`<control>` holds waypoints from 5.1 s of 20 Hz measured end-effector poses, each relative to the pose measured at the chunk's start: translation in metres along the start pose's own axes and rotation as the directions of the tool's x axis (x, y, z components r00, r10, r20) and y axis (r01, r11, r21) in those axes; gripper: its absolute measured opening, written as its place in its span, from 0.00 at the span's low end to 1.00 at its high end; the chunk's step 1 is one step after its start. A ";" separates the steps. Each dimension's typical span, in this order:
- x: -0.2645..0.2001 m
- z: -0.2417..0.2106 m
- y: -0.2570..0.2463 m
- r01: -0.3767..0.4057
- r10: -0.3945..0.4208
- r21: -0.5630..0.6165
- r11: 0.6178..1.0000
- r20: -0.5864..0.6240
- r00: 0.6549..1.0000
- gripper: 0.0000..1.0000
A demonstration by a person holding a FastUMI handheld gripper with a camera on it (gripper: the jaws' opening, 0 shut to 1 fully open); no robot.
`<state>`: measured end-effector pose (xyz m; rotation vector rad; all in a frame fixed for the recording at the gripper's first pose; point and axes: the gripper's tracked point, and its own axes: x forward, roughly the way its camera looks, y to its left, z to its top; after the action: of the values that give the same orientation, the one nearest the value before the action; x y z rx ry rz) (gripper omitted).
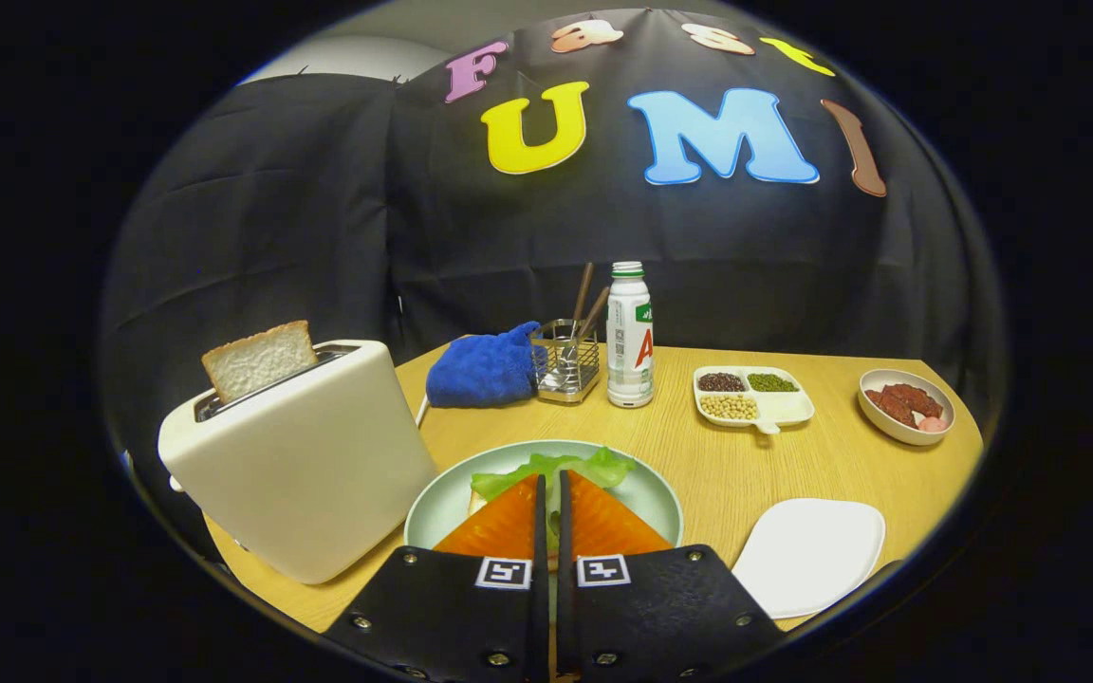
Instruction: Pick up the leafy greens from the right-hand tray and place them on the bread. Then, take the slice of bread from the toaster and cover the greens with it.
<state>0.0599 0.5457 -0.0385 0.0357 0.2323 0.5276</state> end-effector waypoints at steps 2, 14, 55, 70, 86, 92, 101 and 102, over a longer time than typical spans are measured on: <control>0.002 -0.009 -0.002 0.023 -0.024 -0.017 1.000 -0.036 0.999 0.03; -0.045 0.010 0.003 0.038 -0.031 -0.098 0.994 0.071 0.997 0.49; -0.048 0.062 0.249 -0.072 0.080 -0.060 0.996 0.138 0.987 0.49; -0.009 0.067 0.241 0.175 -0.159 -0.125 0.977 0.129 0.979 0.21; -0.023 0.097 0.237 0.098 -0.093 -0.022 0.995 0.161 0.983 0.06; -0.029 0.110 0.237 0.081 -0.076 -0.016 0.997 0.186 0.980 0.06; -0.050 0.138 0.228 0.055 -0.055 0.009 0.998 0.238 0.970 0.05; -0.054 0.142 0.224 0.055 -0.055 0.005 0.998 0.244 0.968 0.05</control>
<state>-0.0642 0.7160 0.1317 0.0915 -0.0080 0.4633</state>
